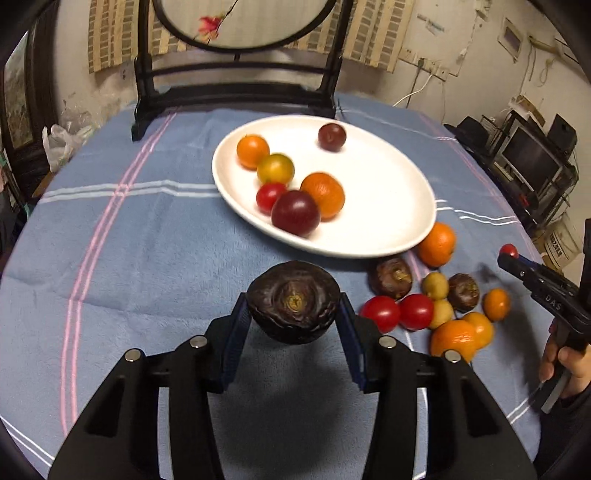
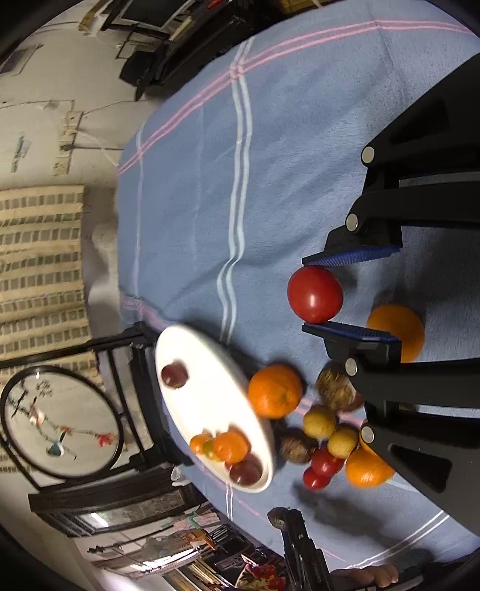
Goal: Organize fruits
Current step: 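Grasp brown dried fruit with left tool while right tool carries tomato to plate, then release dried fruit and tomato onto plate, withdraw both tools, then grasp orange tangerine with right tool while left tool grasps red tomato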
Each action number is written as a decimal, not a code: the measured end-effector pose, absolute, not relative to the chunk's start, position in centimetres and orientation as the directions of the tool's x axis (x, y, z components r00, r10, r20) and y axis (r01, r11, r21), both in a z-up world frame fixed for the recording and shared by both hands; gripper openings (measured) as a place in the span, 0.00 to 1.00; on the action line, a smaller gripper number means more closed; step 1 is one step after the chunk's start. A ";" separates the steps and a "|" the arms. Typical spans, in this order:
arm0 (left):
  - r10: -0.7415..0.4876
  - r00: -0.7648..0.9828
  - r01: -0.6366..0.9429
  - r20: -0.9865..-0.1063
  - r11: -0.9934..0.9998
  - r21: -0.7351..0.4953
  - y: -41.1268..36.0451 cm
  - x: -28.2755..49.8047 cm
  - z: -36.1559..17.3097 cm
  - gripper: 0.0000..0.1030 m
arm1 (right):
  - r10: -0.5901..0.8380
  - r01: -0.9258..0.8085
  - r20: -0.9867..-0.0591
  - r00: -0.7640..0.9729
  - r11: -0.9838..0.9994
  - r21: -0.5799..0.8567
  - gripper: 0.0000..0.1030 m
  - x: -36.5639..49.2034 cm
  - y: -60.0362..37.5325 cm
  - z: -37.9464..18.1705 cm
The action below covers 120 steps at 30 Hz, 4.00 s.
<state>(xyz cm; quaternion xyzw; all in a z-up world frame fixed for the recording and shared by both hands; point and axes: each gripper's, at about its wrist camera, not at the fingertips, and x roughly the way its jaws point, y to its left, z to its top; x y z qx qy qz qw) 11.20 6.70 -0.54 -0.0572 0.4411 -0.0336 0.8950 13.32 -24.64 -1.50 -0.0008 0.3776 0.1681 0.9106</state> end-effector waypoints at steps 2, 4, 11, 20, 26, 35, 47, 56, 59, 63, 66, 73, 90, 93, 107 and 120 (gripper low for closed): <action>-0.112 0.623 0.025 -0.774 0.992 -0.123 6.5 11.3 0.4 0.44 | 0.334 -0.358 -0.673 0.659 0.927 0.109 0.29 12.8 -23.2 -0.6; -0.110 0.642 0.031 -0.759 0.993 -0.117 6.3 12.1 1.6 0.44 | 0.379 -0.419 -0.665 0.643 0.901 0.109 0.29 12.6 -21.2 0.2; -0.127 0.619 0.004 -0.775 0.987 -0.159 6.5 17.6 2.3 0.45 | 0.417 -0.526 -0.699 0.581 0.848 0.068 0.29 15.2 -13.9 1.0; -0.074 0.592 -0.062 -0.802 0.989 -0.137 7.4 22.9 0.6 0.45 | 0.391 -0.503 -0.743 0.543 0.860 0.085 0.29 18.8 -11.2 -0.8; -0.046 0.574 -0.091 -0.818 0.989 -0.119 7.8 24.7 -0.7 0.45 | 0.364 -0.469 -0.758 0.541 0.879 0.087 0.30 20.4 -11.2 -1.5; 0.010 0.613 -0.119 -0.790 0.990 -0.080 7.6 22.6 1.2 0.67 | 0.354 -0.404 -0.731 0.583 0.907 0.117 0.61 20.0 -14.0 -0.1; 0.012 0.671 -0.098 -0.742 0.993 -0.072 5.7 14.8 2.3 0.84 | 0.400 -0.370 -0.663 0.633 0.909 0.195 0.81 13.2 -17.5 5.9; 0.034 0.675 -0.100 -0.737 0.994 -0.046 6.2 10.4 1.9 0.84 | 0.481 -0.472 -0.605 0.634 0.861 0.189 0.88 4.9 -18.0 13.2; 0.034 0.668 -0.114 -0.743 0.992 -0.058 6.7 10.4 1.7 0.84 | 0.377 -0.419 -0.563 0.735 0.906 0.060 0.94 5.1 -18.2 13.7; 0.006 0.658 -0.075 -0.753 0.995 -0.058 5.9 10.5 1.3 0.84 | 0.325 -0.381 -0.601 0.730 0.924 0.036 0.94 7.4 -18.9 11.2; -0.007 0.636 -0.032 -0.771 0.999 -0.035 4.7 10.7 0.5 0.84 | 0.241 -0.330 -0.667 0.705 0.944 -0.009 0.94 9.4 -19.9 7.5; -0.038 0.572 0.044 -0.819 0.999 -0.016 2.5 10.6 -2.2 0.84 | 0.153 -0.308 -0.763 0.628 0.949 -0.063 0.82 10.6 -22.8 0.5; -0.048 0.522 0.059 -0.852 0.998 -0.021 2.3 10.9 -4.2 0.72 | 0.197 -0.353 -0.834 0.515 0.936 0.003 0.36 11.7 -22.0 -4.7; -0.050 0.505 0.073 -0.862 0.997 -0.015 1.9 11.6 -4.8 0.67 | 0.226 -0.351 -0.826 0.516 0.936 0.036 0.36 11.5 -22.4 -4.4; -0.099 0.515 0.177 -0.852 0.984 -0.008 -0.7 13.2 -4.8 0.44 | 0.276 -0.355 -0.813 0.513 0.930 0.092 0.36 10.3 -23.1 -3.7; -0.120 0.577 0.143 -0.808 0.989 -0.045 1.6 11.9 -0.2 0.27 | 0.312 -0.411 -0.756 0.575 0.910 0.064 0.36 10.0 -21.2 0.3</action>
